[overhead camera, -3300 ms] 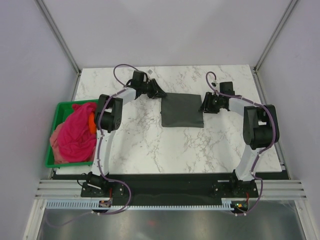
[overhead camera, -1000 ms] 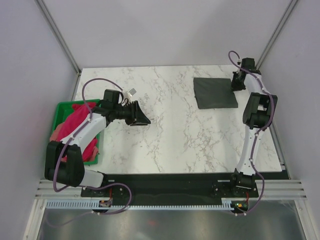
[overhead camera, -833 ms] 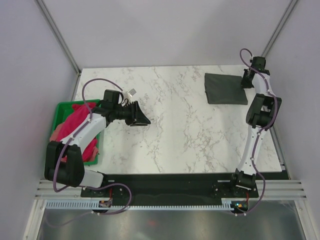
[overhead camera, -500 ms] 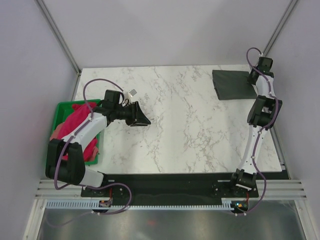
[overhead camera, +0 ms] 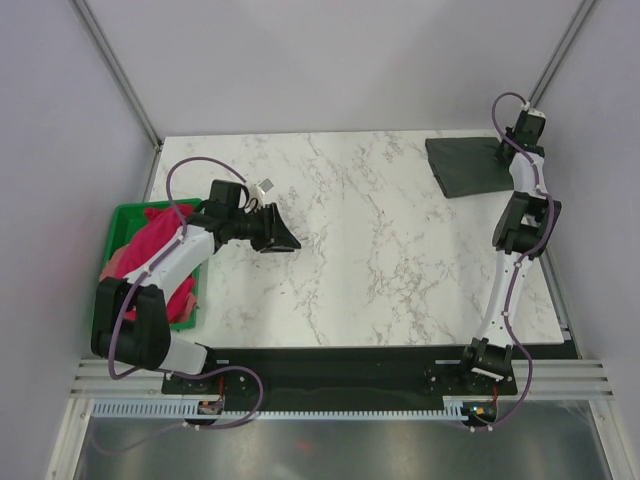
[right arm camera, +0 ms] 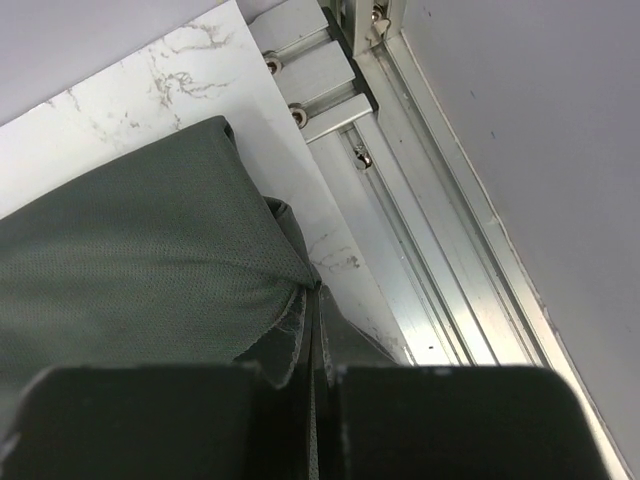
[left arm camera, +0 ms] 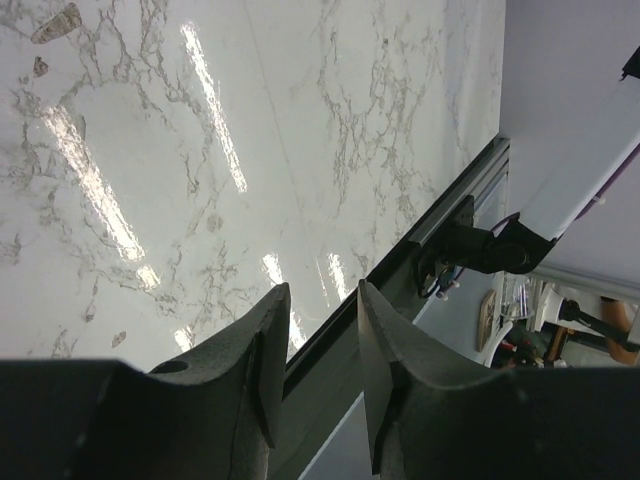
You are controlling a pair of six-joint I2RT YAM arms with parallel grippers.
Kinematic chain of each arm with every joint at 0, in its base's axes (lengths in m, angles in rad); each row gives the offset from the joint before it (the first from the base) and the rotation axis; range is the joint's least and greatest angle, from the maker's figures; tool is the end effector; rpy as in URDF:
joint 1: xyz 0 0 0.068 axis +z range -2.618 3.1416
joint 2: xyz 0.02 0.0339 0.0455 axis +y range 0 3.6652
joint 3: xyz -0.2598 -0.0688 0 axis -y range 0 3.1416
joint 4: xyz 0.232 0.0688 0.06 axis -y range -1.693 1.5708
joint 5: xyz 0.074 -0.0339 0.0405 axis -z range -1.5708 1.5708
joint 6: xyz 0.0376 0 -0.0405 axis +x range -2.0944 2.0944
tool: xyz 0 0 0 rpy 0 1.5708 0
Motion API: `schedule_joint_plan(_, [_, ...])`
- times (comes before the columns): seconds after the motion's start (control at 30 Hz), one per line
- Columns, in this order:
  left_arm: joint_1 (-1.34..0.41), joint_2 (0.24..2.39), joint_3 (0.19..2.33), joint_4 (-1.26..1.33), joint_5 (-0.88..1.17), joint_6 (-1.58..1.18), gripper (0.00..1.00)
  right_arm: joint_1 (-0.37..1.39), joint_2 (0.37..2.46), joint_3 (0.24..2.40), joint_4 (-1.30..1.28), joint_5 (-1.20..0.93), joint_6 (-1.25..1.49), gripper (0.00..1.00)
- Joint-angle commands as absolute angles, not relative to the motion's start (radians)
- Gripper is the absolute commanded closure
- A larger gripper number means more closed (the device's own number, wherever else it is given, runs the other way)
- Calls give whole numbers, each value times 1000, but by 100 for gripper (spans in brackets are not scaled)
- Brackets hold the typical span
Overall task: Fold and stack the t-shirts
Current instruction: Neatly place the folded tshirt to the corner
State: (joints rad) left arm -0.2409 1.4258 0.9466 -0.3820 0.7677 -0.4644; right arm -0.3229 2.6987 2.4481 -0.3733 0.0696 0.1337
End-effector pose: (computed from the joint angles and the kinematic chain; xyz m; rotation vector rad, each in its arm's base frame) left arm 0.2675 -0.0926 0.2402 0.0913 2.4813 -1.2450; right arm 0.5538 -0.1881 0.1603 0.5358 2.1326 -0.1826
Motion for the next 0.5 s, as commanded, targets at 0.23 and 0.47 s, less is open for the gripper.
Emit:
schedule_joint_plan(0.23, [-247, 1301, 945, -379, 752, -449, 59, -330, 2625, 2353, -325, 156, 233, 78])
schedule_joint_plan(0.47, [-247, 1218, 992, -379, 747, -486, 59, -331, 2508, 2280, -345, 192, 291, 50])
